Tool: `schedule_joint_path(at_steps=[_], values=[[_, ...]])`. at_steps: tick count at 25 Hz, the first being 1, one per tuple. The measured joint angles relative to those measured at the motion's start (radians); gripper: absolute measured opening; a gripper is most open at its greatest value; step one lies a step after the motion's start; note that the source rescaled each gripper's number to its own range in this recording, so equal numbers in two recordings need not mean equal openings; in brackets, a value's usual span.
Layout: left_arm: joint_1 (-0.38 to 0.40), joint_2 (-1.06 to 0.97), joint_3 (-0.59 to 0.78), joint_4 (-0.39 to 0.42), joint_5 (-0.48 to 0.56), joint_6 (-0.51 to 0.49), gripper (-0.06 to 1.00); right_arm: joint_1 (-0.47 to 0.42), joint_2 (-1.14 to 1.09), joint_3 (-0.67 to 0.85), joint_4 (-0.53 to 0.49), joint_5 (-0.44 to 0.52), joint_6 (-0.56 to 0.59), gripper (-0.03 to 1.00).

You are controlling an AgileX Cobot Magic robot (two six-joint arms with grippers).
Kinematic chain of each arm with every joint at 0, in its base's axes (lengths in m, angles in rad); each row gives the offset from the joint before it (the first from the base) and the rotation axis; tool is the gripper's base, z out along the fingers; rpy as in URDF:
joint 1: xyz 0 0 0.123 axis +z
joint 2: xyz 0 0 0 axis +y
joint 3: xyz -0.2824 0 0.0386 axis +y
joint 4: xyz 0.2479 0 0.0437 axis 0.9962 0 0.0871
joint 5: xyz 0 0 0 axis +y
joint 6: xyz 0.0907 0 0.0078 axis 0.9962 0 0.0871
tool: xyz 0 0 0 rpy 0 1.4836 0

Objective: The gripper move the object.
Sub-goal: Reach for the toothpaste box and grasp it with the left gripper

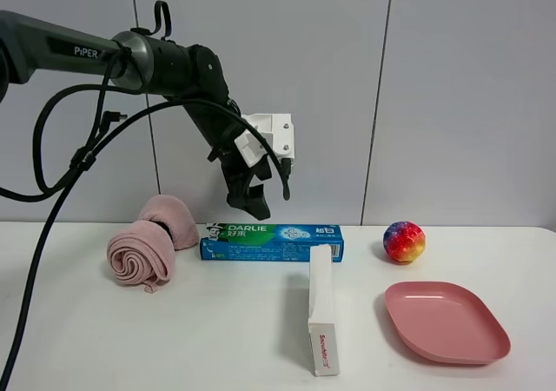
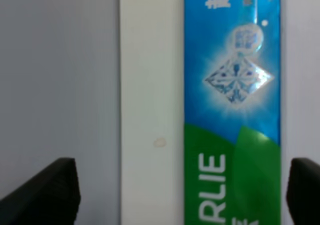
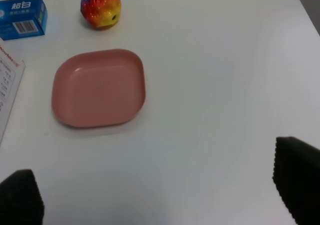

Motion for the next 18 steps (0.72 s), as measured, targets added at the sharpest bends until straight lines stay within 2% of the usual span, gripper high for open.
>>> schedule_joint_path(at_steps=[18], values=[[0.000, 0.117, -0.005, -0.010, -0.048, 0.003, 1.00, 0.000, 0.000, 0.000, 0.000, 0.000, 0.000, 1.00]])
